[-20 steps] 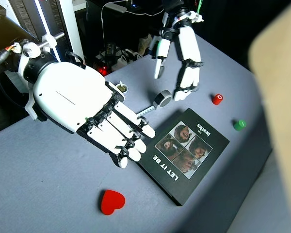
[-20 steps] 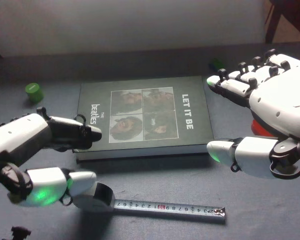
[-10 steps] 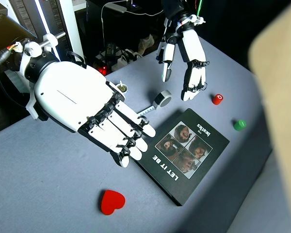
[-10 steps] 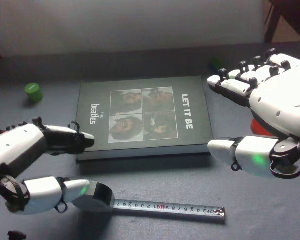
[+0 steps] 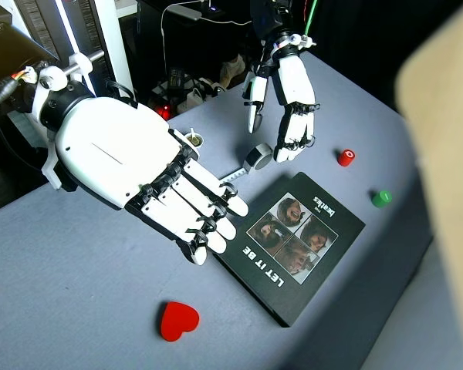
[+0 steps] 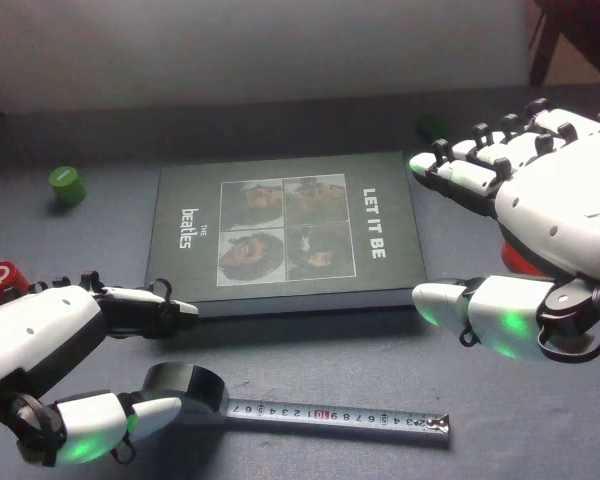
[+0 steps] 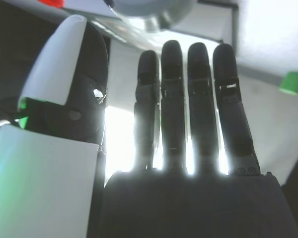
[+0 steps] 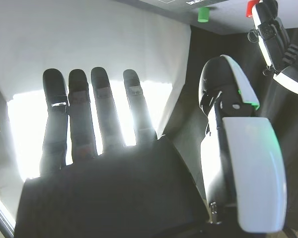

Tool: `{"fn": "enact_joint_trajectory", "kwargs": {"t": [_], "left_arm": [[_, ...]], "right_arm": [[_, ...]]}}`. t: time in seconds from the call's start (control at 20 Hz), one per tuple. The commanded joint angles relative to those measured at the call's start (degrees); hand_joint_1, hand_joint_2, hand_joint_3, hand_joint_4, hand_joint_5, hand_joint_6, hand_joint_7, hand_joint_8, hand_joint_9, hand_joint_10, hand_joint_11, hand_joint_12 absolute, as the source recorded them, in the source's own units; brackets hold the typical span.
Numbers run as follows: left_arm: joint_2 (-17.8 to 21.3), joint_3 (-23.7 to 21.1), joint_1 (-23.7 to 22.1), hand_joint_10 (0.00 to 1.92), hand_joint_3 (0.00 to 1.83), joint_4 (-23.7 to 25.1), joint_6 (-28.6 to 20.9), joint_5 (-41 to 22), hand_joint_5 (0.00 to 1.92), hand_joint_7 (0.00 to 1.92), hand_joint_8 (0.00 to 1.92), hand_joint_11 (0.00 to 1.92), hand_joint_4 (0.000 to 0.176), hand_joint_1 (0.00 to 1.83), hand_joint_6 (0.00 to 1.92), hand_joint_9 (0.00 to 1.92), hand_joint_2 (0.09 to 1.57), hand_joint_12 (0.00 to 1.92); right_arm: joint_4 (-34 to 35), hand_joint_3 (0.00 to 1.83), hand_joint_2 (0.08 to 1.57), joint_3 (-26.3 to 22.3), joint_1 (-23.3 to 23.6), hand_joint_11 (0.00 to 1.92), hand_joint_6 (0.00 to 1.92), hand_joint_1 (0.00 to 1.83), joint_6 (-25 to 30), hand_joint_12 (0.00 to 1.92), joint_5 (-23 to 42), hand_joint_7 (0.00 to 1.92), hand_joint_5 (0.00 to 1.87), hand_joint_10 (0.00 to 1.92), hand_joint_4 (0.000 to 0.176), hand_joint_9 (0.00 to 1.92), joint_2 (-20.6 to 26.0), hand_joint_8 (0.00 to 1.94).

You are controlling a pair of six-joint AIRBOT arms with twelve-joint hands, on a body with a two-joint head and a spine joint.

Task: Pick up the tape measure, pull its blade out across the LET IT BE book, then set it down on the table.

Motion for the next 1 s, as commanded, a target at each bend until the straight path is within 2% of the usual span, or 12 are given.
{"fn": "enact_joint_trajectory", "kwargs": {"t": [0.0,0.95], "left_arm": [[-0.54,0.35,-0.21,0.00,0.00,1.56,0.10,-5.87,0.59,0.66,0.00,0.31,0.000,0.94,0.00,0.59,1.12,0.75],[-5.29,3.41,1.10,0.00,0.00,0.27,4.67,-6.18,0.59,0.66,0.00,0.29,0.000,0.97,0.00,0.59,1.11,0.73]], "right_arm": [[-4.71,0.00,1.18,-0.25,0.30,0.00,0.01,0.10,0.25,0.82,-1.66,0.17,0.11,0.00,0.093,0.18,0.28,0.01],[-4.78,0.00,1.17,-0.33,0.29,0.00,0.00,0.11,0.48,0.81,-1.72,0.21,0.11,0.00,0.089,0.18,0.29,0.01]]}}
